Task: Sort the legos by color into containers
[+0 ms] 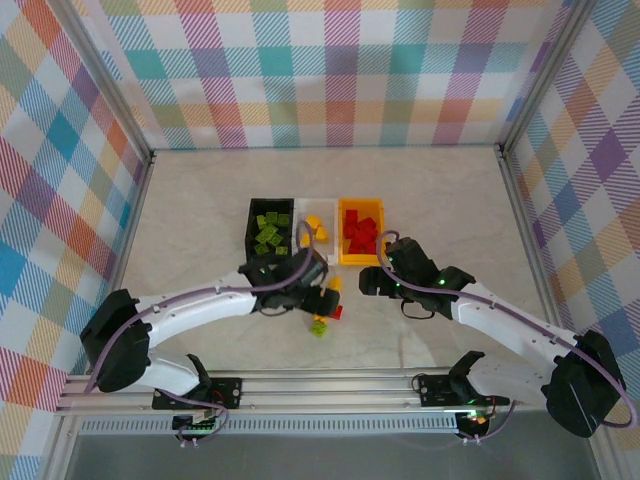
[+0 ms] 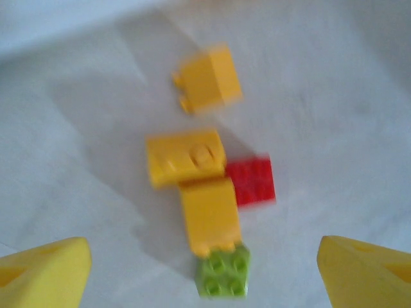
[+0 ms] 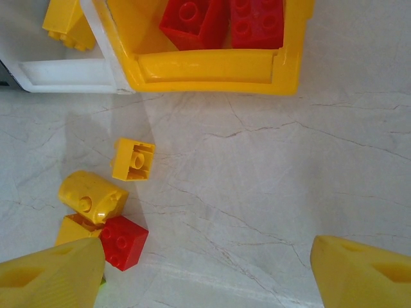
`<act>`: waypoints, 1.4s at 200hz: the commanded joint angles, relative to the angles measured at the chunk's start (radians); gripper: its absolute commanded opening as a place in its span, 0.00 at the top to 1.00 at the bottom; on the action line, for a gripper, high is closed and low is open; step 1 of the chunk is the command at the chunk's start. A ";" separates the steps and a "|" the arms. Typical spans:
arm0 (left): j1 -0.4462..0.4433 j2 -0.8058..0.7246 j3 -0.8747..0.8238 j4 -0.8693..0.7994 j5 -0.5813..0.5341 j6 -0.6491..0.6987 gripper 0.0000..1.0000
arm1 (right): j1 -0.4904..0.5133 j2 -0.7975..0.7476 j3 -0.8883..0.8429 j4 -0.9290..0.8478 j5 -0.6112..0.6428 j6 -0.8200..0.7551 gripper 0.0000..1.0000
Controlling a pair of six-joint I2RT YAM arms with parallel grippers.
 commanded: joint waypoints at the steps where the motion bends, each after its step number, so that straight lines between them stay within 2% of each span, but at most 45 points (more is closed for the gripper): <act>1: -0.061 -0.017 -0.040 -0.008 0.026 0.024 0.11 | -0.010 -0.018 0.002 -0.009 0.014 -0.010 0.16; 28: -0.121 0.029 -0.064 0.028 0.031 0.020 0.17 | -0.016 -0.033 0.002 -0.023 0.025 -0.010 0.16; 53: -0.161 0.107 -0.044 0.025 -0.012 0.041 0.23 | -0.029 -0.050 0.002 -0.031 0.028 -0.012 0.16; 108: -0.168 0.219 -0.053 0.083 -0.093 0.056 0.42 | -0.047 -0.085 0.011 -0.049 0.031 -0.021 0.15; 134: -0.168 0.233 -0.055 0.107 -0.092 0.058 0.50 | -0.053 -0.094 0.010 -0.054 0.031 -0.023 0.15; 148: -0.171 0.238 -0.054 0.104 -0.091 0.058 0.58 | -0.056 -0.094 0.009 -0.056 0.032 -0.022 0.15; 171: -0.176 0.195 -0.075 0.082 -0.103 0.043 0.66 | -0.059 -0.093 0.011 -0.055 0.026 -0.022 0.15; 216: -0.172 -0.066 -0.101 0.024 -0.191 -0.020 0.68 | -0.062 -0.081 0.012 -0.043 0.019 -0.020 0.15; 232: -0.138 -0.160 -0.065 0.009 -0.238 -0.009 0.67 | -0.062 -0.073 0.016 -0.042 0.016 -0.019 0.15; 244: -0.077 -0.212 -0.040 0.020 -0.268 0.005 0.66 | -0.062 -0.067 0.015 -0.040 0.014 -0.019 0.15; 261: 0.058 -0.233 -0.010 0.055 -0.304 0.000 0.62 | -0.064 -0.051 0.018 -0.035 0.008 -0.017 0.15; 280: 0.240 -0.165 0.054 0.085 -0.295 -0.041 0.63 | -0.064 -0.030 0.018 -0.030 0.005 -0.016 0.15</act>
